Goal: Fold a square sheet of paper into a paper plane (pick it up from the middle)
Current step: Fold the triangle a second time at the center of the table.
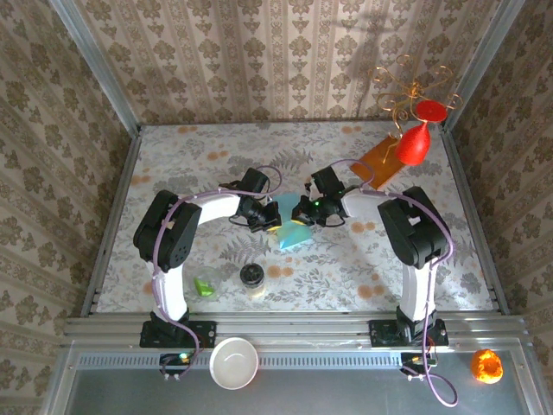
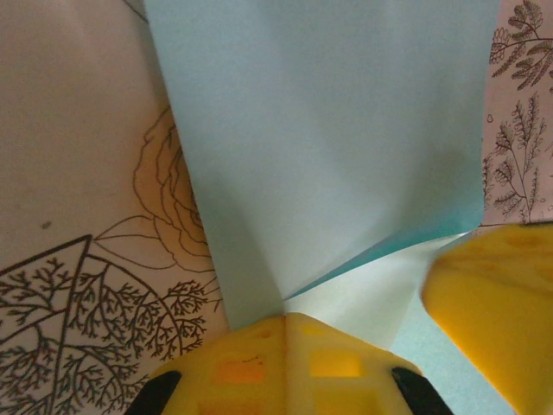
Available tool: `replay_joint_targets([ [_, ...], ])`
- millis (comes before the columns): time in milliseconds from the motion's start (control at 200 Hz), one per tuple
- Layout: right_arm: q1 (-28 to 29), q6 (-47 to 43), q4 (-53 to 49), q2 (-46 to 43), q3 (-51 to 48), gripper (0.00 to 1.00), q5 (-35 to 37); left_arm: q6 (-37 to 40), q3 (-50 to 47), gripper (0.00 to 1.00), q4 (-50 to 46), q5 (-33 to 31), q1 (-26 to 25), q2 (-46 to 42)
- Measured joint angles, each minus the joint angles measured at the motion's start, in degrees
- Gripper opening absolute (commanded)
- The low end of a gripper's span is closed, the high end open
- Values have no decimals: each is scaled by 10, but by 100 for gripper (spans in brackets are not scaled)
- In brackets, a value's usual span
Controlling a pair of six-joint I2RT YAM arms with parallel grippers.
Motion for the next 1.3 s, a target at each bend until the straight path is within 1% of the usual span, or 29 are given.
replay_joint_targets([
  [185, -24, 0, -14, 19, 12, 4, 0, 0, 0, 0, 0, 0, 0, 0],
  [355, -72, 0, -15, 19, 12, 5, 2, 7, -1, 0, 3, 6, 2, 0],
  [535, -90, -11, -18, -12, 2, 5, 25, 31, 5, 0, -2, 17, 6, 5],
  [675, -72, -15, -16, -57, -14, 6, 24, 67, 26, 0, -11, 35, 13, 21],
  [790, -44, -12, -4, -63, -15, 5, 11, 94, 45, 0, -15, 52, 21, 37],
  [1025, 8, 3, 12, -27, -16, 5, -17, 110, 50, 0, -16, 66, 27, 43],
  [1300, 8, 7, 7, 7, -16, 4, -18, 110, 50, 0, -16, 72, 29, 43],
])
